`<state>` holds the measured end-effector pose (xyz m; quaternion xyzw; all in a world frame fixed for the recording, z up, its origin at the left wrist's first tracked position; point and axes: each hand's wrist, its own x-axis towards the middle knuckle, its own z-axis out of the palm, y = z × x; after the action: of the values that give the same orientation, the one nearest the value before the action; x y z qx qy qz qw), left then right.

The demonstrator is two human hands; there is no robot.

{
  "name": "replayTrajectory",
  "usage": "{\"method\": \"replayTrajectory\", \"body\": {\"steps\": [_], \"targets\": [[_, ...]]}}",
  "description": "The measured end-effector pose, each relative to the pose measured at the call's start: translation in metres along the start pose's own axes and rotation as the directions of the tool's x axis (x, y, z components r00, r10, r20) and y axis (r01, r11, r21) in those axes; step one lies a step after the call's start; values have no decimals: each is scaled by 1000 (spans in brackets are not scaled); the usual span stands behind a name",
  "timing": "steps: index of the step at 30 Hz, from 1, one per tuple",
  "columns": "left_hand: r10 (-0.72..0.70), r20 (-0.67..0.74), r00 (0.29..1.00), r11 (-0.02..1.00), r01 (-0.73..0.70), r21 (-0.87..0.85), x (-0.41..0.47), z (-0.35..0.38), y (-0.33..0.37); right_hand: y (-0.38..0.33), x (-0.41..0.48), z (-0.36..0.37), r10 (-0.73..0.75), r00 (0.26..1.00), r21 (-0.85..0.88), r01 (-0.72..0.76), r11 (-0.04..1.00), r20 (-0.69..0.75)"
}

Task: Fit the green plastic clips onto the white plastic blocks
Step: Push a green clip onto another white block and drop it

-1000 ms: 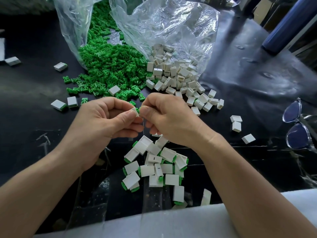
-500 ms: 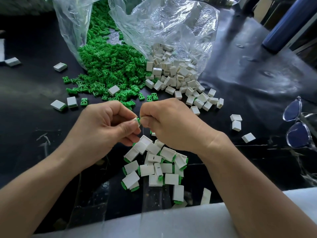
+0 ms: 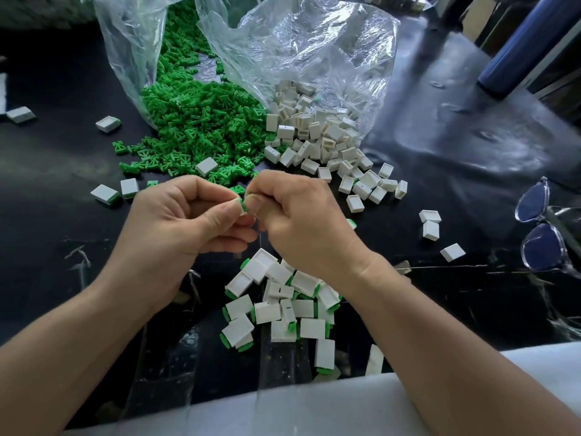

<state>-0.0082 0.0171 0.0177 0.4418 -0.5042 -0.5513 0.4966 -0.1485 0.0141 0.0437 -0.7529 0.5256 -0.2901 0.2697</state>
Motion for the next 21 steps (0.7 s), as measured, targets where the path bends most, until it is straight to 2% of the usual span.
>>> {"method": "replayTrajectory", "body": {"steps": [4,7,10,12,14,17,19,21], "targets": [[2,-42,999,1000,-3,-21,-1,1,-1,1,-1,6,7,999,24,-6,1000,-37],[-11,-6,1000,1000,11,7,1,0,-1,2,1,2,40,999,58,-41,997,17],[-3,27,1000,1000,3,-8,4,0,-1,8,5,-9,107,992,226,-120,967,70],[24,36,999,999,-23,-41,4,1,-1,11,7,-16,190,976,426,-218,878,108],[53,54,997,997,-50,-61,4,0,0,10,8,-16,234,942,579,-334,744,242],[60,95,994,993,-49,-110,4,0,1,3,6,-6,160,875,687,-462,561,457],[67,111,992,991,-53,-119,2,1,2,-1,5,-1,134,851,704,-499,506,507],[103,125,987,990,-89,-110,1,2,3,0,5,1,164,849,683,-506,527,502]]}}
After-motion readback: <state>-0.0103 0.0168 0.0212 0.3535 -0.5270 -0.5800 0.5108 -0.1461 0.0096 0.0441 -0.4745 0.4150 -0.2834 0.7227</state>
